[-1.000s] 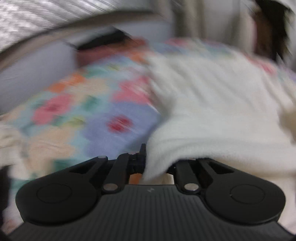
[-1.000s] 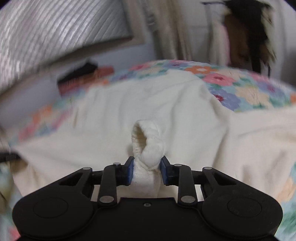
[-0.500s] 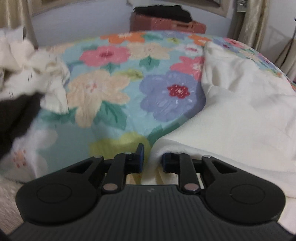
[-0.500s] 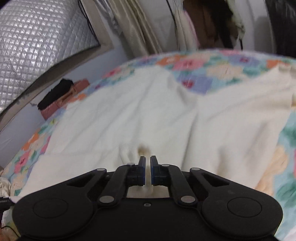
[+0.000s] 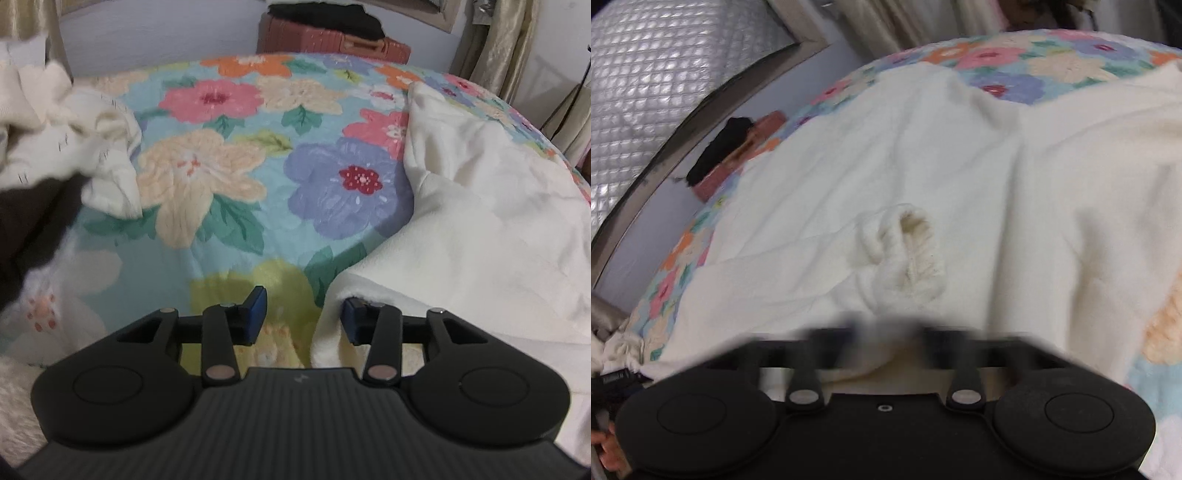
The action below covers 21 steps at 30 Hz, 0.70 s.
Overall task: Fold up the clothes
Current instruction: 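Lay the held sleeve across the body and open the right gripper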
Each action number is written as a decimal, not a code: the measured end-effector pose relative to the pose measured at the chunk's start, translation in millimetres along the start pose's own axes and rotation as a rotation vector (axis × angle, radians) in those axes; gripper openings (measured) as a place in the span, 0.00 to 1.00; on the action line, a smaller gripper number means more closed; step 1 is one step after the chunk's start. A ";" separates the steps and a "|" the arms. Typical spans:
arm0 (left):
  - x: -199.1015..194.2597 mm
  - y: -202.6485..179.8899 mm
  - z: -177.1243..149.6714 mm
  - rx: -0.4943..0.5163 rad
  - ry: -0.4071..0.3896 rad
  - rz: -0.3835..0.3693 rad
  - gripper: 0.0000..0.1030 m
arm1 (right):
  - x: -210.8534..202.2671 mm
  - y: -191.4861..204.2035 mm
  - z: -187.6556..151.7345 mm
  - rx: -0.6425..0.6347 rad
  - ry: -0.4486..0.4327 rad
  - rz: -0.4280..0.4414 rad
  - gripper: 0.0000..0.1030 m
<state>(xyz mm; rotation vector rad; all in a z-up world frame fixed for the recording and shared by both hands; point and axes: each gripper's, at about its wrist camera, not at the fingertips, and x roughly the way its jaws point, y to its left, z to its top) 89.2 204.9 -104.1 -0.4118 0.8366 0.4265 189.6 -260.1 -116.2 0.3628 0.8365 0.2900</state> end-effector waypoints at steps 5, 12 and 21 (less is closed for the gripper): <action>-1.1 2.6 -2.6 0.003 0.018 -0.012 0.43 | -37.3 25.2 8.4 -0.166 -0.169 -0.079 0.12; 12.4 -7.4 -10.9 0.075 0.092 0.035 0.49 | -15.5 -7.6 10.2 -0.021 -0.051 -0.120 0.15; -68.5 -36.2 -6.8 0.223 -0.018 -0.147 0.50 | -91.9 -13.4 30.6 0.043 -0.091 -0.158 0.49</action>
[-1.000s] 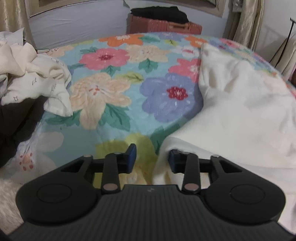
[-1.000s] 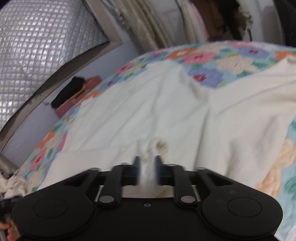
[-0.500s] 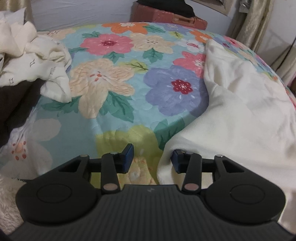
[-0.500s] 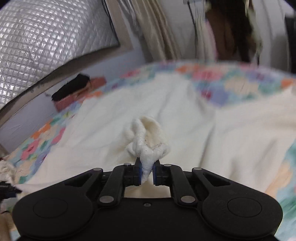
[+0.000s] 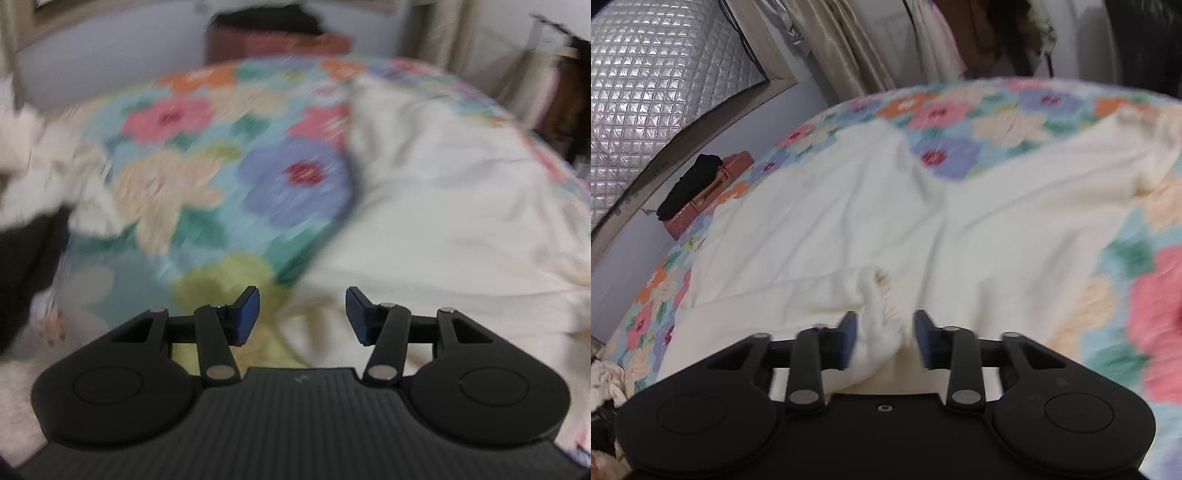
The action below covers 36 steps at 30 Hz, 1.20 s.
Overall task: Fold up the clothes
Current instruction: 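Lay the held sleeve across the body and open the right gripper, then grasp the sweatshirt side edge with the right gripper and lift it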
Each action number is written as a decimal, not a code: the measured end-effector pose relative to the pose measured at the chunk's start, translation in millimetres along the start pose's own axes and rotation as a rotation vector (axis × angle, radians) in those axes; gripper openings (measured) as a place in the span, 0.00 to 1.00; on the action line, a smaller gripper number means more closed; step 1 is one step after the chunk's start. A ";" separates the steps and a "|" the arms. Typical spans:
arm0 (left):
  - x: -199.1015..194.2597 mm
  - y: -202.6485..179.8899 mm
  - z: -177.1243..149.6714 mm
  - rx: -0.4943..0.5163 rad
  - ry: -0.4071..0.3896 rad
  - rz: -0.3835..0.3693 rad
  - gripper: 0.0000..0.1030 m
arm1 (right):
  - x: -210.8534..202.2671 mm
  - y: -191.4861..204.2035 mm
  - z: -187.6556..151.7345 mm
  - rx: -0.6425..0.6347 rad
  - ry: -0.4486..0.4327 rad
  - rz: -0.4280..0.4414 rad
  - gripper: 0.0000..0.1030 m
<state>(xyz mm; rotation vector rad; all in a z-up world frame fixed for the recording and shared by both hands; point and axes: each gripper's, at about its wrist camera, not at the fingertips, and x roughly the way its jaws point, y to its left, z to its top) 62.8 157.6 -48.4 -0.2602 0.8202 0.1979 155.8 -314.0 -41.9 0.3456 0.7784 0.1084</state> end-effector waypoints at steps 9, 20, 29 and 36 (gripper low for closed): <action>-23.4 -165.8 6.2 0.313 -0.058 -0.265 0.60 | -74.0 -93.2 27.4 0.144 -0.117 -0.011 0.57; 14.6 -360.0 -39.1 0.551 -0.021 -0.388 0.60 | -51.2 -180.7 43.0 0.258 -0.187 -0.031 0.58; 80.9 -432.3 -24.6 0.660 0.091 -0.431 0.60 | -8.0 -226.0 57.7 0.263 -0.141 -0.013 0.62; 106.6 -467.8 -31.7 0.747 0.142 -0.457 0.58 | 32.8 -270.6 54.6 0.512 -0.175 0.021 0.63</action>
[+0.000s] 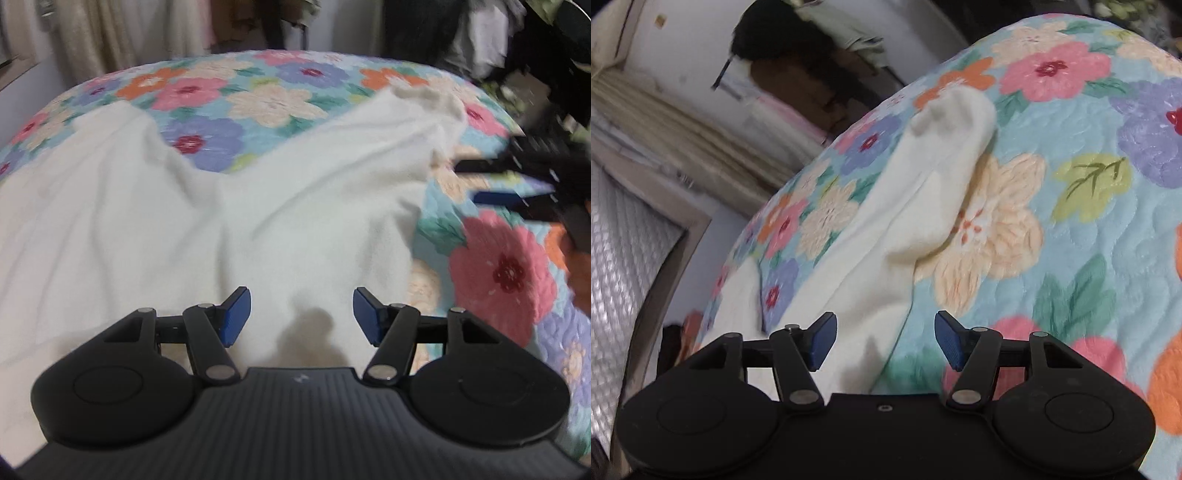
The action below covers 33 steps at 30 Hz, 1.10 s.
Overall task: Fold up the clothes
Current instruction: 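Grasp the sweatshirt side edge with the right gripper and lift it, then fold the lifted side over the body and open the right gripper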
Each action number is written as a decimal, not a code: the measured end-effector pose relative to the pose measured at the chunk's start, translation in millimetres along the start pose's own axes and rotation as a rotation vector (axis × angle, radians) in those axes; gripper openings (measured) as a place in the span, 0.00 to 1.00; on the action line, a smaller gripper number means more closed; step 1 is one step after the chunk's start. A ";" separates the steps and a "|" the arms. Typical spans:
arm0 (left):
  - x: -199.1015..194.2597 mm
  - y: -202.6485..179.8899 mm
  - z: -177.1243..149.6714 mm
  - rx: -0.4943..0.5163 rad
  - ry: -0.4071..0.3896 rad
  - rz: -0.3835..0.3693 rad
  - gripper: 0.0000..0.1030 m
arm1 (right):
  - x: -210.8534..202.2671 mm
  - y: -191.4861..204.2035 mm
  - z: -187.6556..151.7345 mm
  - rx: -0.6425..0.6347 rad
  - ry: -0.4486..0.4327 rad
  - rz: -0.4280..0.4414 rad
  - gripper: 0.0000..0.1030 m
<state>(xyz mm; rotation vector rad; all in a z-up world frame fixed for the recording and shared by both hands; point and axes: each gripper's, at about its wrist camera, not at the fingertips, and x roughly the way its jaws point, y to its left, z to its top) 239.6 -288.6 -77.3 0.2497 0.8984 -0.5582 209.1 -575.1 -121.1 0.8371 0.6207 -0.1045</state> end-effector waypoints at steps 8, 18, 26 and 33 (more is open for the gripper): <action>24.8 4.6 -4.8 -0.033 0.045 -0.033 0.59 | 35.5 -15.8 19.0 0.019 -0.097 -0.088 0.79; 13.5 31.6 -5.4 -0.065 0.019 0.013 0.59 | 66.5 15.6 22.1 -0.122 -0.183 -0.096 0.21; -37.5 89.0 -12.7 -0.154 -0.064 0.052 0.58 | 32.8 106.8 5.8 -0.377 -0.231 0.036 0.18; -103.7 134.3 -36.7 -0.196 -0.176 0.103 0.58 | 7.8 196.2 -38.1 -0.438 -0.095 0.341 0.18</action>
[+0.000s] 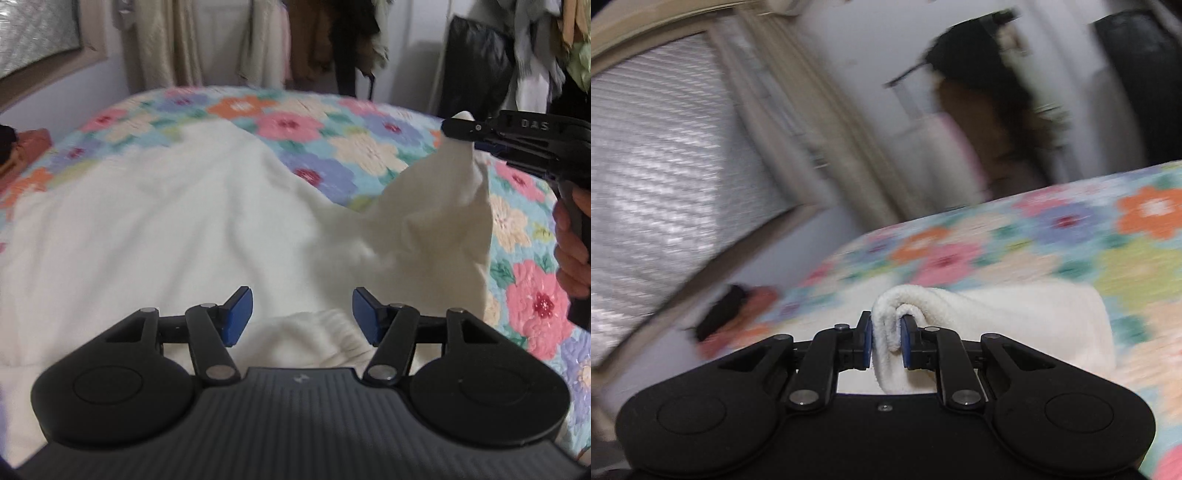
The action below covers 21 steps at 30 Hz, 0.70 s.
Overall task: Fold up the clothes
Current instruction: 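Fold the lifted side over the body and open the right gripper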
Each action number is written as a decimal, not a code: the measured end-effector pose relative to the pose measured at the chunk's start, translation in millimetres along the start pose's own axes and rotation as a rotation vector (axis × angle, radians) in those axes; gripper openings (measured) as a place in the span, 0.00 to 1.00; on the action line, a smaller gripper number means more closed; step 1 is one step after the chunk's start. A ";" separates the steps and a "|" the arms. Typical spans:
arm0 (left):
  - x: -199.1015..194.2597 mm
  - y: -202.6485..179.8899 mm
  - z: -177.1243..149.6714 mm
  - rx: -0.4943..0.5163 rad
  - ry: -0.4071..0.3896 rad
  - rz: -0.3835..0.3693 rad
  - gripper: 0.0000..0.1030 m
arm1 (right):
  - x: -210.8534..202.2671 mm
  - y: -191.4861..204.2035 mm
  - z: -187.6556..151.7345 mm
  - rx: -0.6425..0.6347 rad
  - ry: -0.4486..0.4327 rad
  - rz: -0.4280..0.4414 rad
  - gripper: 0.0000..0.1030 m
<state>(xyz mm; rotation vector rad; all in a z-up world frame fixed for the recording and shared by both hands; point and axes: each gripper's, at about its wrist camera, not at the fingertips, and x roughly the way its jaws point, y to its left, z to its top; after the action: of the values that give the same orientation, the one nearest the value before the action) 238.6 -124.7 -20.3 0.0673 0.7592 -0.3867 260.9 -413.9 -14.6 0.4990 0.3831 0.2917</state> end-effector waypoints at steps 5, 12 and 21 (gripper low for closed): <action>-49.0 59.0 -15.9 -0.106 -0.068 0.045 0.58 | 5.4 93.3 -30.1 -0.137 0.134 0.203 0.18; -99.7 142.0 -65.0 -0.206 -0.057 0.200 0.58 | 42.0 177.9 -112.1 -0.263 0.364 0.213 0.30; -129.9 180.4 -123.2 -0.233 -0.012 0.304 0.58 | 11.0 178.3 -143.6 -0.265 0.493 0.191 0.45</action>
<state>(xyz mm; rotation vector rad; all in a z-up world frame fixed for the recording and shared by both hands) 137.9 108.2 -35.5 -0.0391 0.7637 -0.0085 178.4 -201.9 -42.5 0.1967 0.7655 0.6464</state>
